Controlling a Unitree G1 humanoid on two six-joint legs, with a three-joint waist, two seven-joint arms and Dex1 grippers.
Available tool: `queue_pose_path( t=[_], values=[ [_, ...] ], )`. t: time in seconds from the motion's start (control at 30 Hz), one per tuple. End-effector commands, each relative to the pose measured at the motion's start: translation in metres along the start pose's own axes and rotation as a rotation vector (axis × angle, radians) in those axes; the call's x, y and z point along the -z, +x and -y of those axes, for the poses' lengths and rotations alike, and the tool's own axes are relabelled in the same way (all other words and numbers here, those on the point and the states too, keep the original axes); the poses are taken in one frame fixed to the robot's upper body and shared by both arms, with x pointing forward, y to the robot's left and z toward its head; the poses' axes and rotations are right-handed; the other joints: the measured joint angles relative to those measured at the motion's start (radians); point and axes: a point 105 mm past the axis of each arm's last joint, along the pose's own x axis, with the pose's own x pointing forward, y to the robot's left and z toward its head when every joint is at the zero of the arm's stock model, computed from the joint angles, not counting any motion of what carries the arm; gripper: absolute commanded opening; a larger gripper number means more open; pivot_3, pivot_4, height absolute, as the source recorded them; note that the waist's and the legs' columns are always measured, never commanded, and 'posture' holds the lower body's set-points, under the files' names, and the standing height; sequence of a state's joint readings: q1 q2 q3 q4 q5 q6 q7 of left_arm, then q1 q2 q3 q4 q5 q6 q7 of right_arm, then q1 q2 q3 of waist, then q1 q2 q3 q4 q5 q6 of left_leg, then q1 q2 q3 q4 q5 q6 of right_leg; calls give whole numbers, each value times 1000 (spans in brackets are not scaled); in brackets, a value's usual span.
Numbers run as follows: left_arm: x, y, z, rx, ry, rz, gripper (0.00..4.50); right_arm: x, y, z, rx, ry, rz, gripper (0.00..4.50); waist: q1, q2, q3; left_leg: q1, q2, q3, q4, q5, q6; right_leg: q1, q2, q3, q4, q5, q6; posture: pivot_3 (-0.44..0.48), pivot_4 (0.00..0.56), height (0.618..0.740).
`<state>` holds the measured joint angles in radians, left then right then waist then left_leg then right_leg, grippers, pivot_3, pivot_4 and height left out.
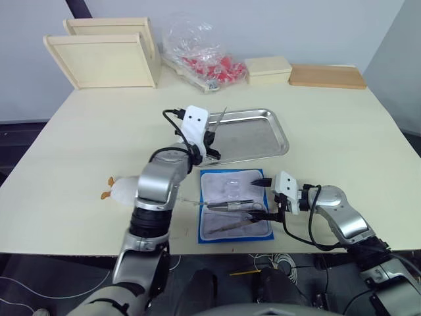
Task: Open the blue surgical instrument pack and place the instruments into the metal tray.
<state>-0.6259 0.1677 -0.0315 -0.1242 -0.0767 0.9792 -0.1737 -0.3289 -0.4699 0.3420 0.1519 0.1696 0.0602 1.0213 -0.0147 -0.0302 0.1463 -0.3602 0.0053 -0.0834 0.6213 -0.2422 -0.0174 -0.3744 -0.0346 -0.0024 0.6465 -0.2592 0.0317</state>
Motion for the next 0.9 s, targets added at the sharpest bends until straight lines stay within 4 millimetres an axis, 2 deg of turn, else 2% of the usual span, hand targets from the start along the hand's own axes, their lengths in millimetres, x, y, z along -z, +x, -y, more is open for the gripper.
queue_pose_path(
  t=[0.03, 0.1, 0.5, 0.8, 0.9],
  values=[
    [-14, 7, -4, -85, -16, 40, 8, 66, -6, -20, -27, 125, -248, 4500, 0, 0, 0, 0, 0, 0, 0, 0, 0, 0, 0, 0, 0, 0, 0, 0, 150, 740],
    [-9, 11, -5, -133, -13, 8, 8, 65, -6, -19, -25, 124, -246, 4500, -1, 0, 0, 0, 0, 0, 0, 0, 0, 0, 0, 0, 0, 0, 0, 0, 150, 740],
    [9, 27, 8, -114, -77, -24, 8, 67, -10, -18, -16, 125, -254, 4500, -1, 0, 0, 0, 0, 0, 1, 0, 0, 0, 0, 0, 0, 1, 1, 0, 150, 740],
    [11, 38, 16, -127, -98, -22, 8, 66, -11, -17, -14, 122, -255, 4500, 0, 0, 0, -1, -1, 0, 2, 0, 0, 1, 0, 0, 0, 1, 2, 0, 150, 740],
    [16, 40, 16, -143, -105, -42, 8, 67, -12, -18, -15, 122, -257, 4500, 0, 1, 0, -1, -1, 0, 3, 0, 0, 1, 0, 0, 0, 1, 2, 0, 150, 740]
  ],
)
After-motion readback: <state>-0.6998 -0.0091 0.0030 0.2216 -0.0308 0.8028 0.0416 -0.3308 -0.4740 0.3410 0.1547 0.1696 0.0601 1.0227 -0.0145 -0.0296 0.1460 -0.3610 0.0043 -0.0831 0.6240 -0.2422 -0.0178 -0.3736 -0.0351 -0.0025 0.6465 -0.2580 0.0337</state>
